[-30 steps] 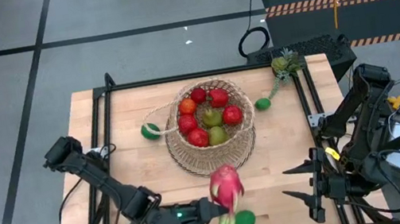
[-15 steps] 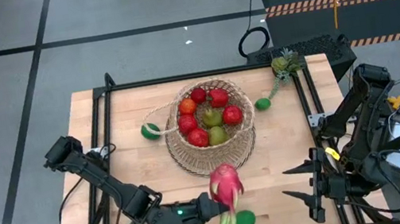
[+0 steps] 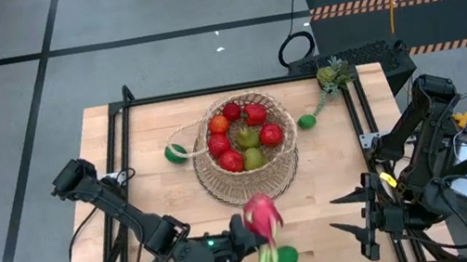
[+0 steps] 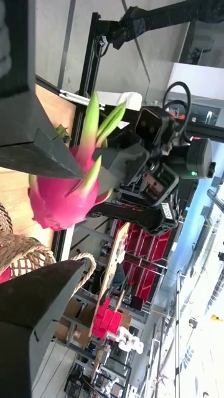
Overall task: Build produce basket
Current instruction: Put the dragon fruit into the basket, then put the top right green lime into the basket
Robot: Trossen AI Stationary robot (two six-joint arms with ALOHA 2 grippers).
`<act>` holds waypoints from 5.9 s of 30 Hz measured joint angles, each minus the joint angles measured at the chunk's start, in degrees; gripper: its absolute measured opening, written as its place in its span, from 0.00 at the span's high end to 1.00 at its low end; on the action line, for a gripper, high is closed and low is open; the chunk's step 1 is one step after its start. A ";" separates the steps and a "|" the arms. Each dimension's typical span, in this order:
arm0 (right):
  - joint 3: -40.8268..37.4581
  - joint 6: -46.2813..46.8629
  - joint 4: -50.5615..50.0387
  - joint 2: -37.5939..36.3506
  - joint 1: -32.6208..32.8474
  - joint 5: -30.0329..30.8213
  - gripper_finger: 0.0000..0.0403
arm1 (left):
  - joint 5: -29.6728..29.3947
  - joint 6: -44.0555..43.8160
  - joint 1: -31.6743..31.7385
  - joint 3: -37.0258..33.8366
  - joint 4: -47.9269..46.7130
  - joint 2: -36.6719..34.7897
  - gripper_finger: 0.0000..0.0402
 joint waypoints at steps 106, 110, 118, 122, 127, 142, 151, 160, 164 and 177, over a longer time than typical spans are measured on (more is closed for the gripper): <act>-9.66 15.33 -3.16 0.02 -0.44 -3.29 0.46 | 3.59 -64.56 38.20 -0.02 -20.31 -6.26 0.79; -9.66 15.32 -3.16 0.00 -0.44 -3.29 0.45 | 4.54 -63.61 38.05 -0.02 -20.66 -4.60 0.79; -9.66 15.39 -3.16 0.00 -0.44 -3.29 0.45 | 4.69 -64.69 37.70 -0.07 -22.83 -3.61 0.79; -9.66 15.41 -3.18 0.00 -0.44 -3.29 0.45 | 4.67 -64.69 37.48 -0.07 -23.96 -3.61 0.79; -9.66 15.43 -3.18 0.00 -0.44 -3.28 0.45 | 4.67 -62.73 36.62 -0.07 -24.55 -3.61 0.79; -9.66 15.28 -3.16 0.00 -0.65 -3.22 0.45 | 4.47 -64.05 35.53 -0.07 -25.75 -3.61 0.48; -9.66 15.26 -3.16 0.00 -2.14 -3.21 0.45 | 4.46 -65.12 32.39 -0.04 -25.92 -4.18 0.29; -9.62 15.23 -3.23 -0.04 -2.34 2.14 0.45 | 1.55 -63.80 23.35 0.01 -24.11 -11.68 0.34; -9.62 15.25 -3.68 -0.04 -2.34 4.35 0.45 | -4.75 -63.60 17.90 0.04 -28.33 -15.04 0.40; -10.29 19.80 -4.56 -0.04 -2.34 16.37 0.45 | -23.03 -76.83 5.79 -0.02 -47.03 -17.52 0.57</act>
